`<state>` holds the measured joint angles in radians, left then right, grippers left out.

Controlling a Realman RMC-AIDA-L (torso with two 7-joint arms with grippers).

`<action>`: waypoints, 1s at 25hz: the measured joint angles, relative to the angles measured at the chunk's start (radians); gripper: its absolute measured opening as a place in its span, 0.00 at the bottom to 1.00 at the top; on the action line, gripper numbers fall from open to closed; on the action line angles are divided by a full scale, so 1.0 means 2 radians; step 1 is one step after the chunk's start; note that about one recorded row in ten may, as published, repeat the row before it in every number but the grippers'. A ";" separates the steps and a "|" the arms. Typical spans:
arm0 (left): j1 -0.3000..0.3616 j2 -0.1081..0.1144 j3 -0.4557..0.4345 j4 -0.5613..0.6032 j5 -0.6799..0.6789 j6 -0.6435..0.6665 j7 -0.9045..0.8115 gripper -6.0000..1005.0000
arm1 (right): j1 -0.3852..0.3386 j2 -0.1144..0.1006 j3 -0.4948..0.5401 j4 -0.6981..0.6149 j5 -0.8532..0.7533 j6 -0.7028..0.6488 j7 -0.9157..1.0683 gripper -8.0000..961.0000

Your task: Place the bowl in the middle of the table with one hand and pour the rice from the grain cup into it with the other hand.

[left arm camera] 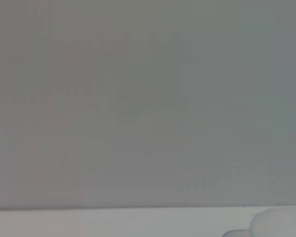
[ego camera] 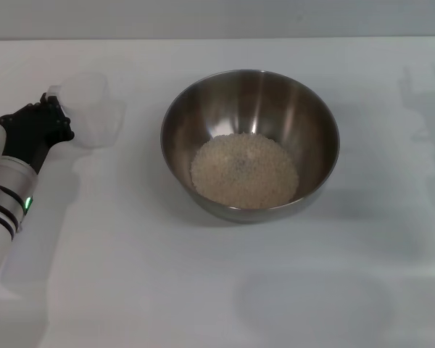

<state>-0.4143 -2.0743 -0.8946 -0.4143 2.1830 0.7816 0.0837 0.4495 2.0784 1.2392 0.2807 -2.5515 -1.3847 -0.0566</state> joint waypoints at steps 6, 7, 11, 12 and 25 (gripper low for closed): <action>0.003 0.001 0.003 0.004 0.002 -0.003 -0.017 0.11 | -0.001 -0.001 0.002 -0.001 -0.001 0.001 0.000 0.53; 0.003 0.001 0.006 0.005 0.002 -0.004 -0.021 0.12 | -0.001 -0.001 0.002 -0.001 -0.001 0.001 0.000 0.53; 0.003 0.002 0.010 0.005 0.002 -0.010 -0.038 0.12 | -0.001 -0.001 0.002 -0.001 -0.001 0.001 0.000 0.53; 0.004 0.002 0.010 0.005 0.002 -0.009 -0.047 0.12 | -0.001 -0.001 0.002 -0.002 -0.002 0.001 0.000 0.53; 0.058 0.005 0.014 -0.028 0.019 0.019 -0.061 0.37 | 0.001 -0.002 0.003 -0.007 -0.002 0.002 -0.001 0.53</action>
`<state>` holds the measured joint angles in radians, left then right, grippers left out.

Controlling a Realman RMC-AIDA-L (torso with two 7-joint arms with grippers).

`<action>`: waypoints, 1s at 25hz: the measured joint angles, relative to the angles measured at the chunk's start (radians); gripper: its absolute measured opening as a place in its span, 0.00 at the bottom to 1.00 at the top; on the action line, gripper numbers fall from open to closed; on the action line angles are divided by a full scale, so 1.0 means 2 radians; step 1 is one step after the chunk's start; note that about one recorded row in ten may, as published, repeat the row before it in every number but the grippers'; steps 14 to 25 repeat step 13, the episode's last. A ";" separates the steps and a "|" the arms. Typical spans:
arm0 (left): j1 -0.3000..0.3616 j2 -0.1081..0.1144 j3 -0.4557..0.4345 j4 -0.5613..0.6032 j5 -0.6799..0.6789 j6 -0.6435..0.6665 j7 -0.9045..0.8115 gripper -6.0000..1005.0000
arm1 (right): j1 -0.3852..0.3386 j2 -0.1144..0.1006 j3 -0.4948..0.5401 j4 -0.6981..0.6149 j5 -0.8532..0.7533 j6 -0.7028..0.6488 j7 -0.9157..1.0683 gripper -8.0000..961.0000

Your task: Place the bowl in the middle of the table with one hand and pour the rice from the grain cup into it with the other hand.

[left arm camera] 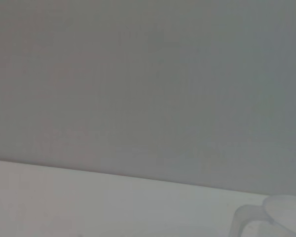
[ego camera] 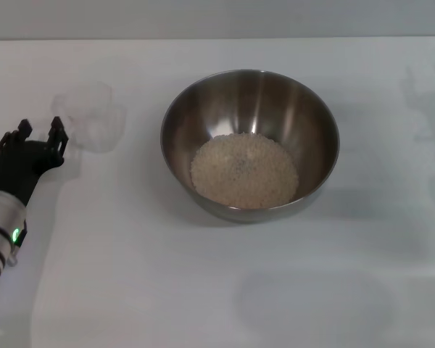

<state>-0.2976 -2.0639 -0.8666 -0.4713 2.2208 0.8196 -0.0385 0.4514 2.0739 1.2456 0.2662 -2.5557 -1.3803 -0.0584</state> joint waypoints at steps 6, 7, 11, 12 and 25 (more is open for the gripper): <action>0.063 -0.001 0.000 -0.016 0.045 0.084 -0.001 0.54 | 0.000 0.000 0.000 0.000 0.001 0.000 -0.001 0.53; 0.072 -0.002 0.001 -0.012 0.058 0.116 -0.001 0.54 | -0.001 0.001 0.000 0.000 0.002 -0.002 0.000 0.53; 0.091 -0.005 0.023 0.024 0.085 0.257 -0.005 0.54 | -0.003 0.003 -0.001 0.000 0.002 -0.003 0.001 0.53; 0.092 -0.005 0.028 0.030 0.085 0.281 -0.006 0.54 | -0.006 0.004 -0.003 0.001 0.002 -0.003 0.003 0.53; 0.093 -0.005 0.030 0.034 0.085 0.301 -0.006 0.54 | -0.006 0.004 -0.003 0.001 0.002 -0.003 0.003 0.53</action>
